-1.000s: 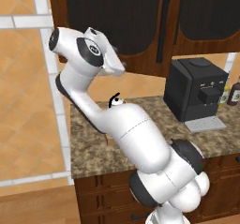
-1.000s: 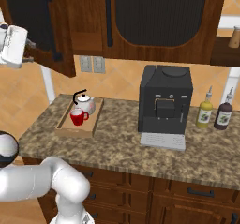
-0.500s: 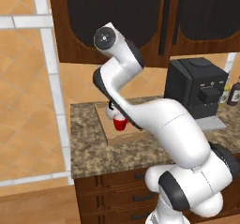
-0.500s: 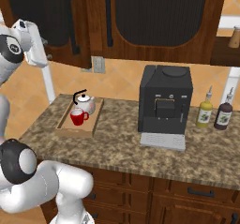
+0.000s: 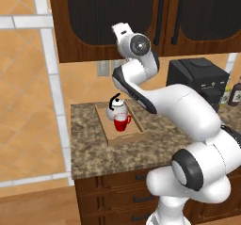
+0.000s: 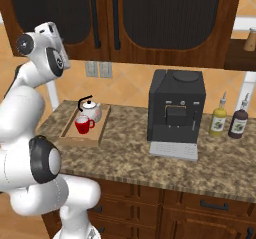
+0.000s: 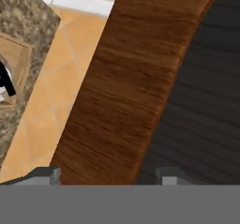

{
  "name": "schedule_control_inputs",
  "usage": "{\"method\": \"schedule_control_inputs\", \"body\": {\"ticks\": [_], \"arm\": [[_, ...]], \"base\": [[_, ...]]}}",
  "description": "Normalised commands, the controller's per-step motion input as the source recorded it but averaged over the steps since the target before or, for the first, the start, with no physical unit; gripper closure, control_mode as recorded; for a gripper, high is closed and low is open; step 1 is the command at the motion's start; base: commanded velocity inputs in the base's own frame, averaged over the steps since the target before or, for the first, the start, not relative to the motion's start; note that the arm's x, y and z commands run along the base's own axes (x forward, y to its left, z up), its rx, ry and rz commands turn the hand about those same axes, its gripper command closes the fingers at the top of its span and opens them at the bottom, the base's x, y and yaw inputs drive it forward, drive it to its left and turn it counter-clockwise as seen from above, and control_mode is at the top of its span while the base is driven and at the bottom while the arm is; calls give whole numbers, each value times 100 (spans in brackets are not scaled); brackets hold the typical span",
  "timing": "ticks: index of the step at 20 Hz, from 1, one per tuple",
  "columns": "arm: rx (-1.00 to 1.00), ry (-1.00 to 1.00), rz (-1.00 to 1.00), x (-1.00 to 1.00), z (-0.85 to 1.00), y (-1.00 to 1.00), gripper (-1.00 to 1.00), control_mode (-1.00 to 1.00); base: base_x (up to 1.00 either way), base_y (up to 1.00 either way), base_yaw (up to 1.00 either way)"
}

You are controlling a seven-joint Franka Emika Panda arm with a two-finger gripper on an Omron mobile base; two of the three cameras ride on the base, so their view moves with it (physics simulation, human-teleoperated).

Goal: Pick the kettle from the counter and place it on the tray. Then pick the mug from the cabinet and place it on the tray. Then close the cabinet doors.

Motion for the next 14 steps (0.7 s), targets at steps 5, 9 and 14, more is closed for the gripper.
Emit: {"method": "schedule_control_inputs", "body": {"ticks": [5,9,14], "arm": [[17,-14,13,67,-30,-23,-100,-100],[14,-12,12,61,-32,-17,-100,-100],[12,-4,13,51,-30,-17,-100,-100]], "base": [[0,0,0],[0,0,0],[0,0,0]]}}
